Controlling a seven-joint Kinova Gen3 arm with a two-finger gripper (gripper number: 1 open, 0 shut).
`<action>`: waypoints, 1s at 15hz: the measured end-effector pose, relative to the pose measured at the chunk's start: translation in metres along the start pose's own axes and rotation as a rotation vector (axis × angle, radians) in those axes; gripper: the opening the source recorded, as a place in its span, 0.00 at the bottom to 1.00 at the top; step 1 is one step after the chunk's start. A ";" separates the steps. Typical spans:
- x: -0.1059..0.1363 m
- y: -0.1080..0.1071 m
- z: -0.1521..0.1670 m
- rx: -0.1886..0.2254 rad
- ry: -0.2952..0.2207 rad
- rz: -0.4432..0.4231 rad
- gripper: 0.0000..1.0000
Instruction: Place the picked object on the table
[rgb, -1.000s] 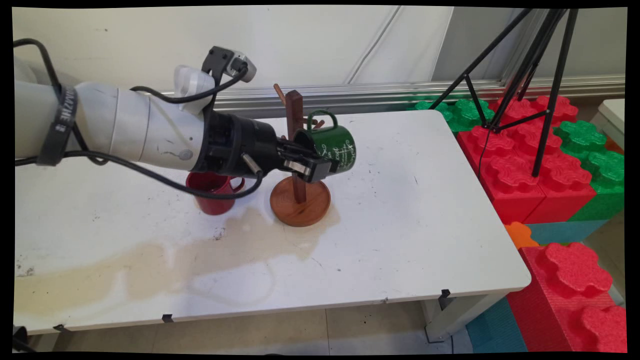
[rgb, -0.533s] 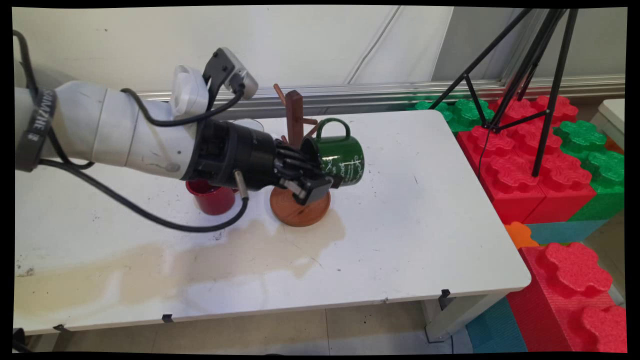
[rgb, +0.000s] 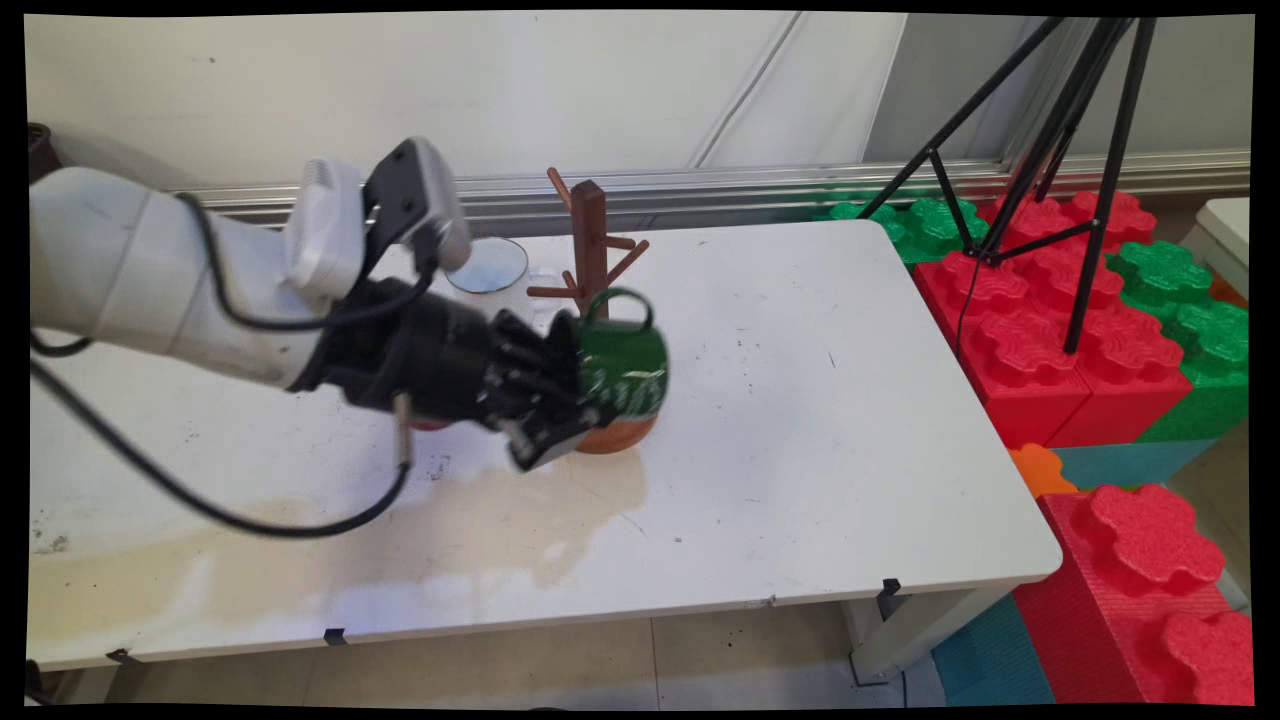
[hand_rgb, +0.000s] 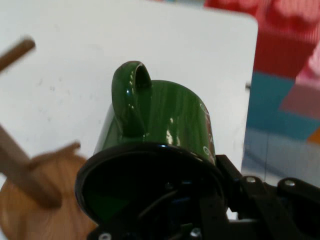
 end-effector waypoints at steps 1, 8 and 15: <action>-0.004 0.000 -0.005 0.005 -0.027 0.025 0.00; -0.031 -0.011 -0.040 0.063 -0.223 0.163 0.00; -0.060 -0.037 -0.063 0.114 -0.382 0.231 0.00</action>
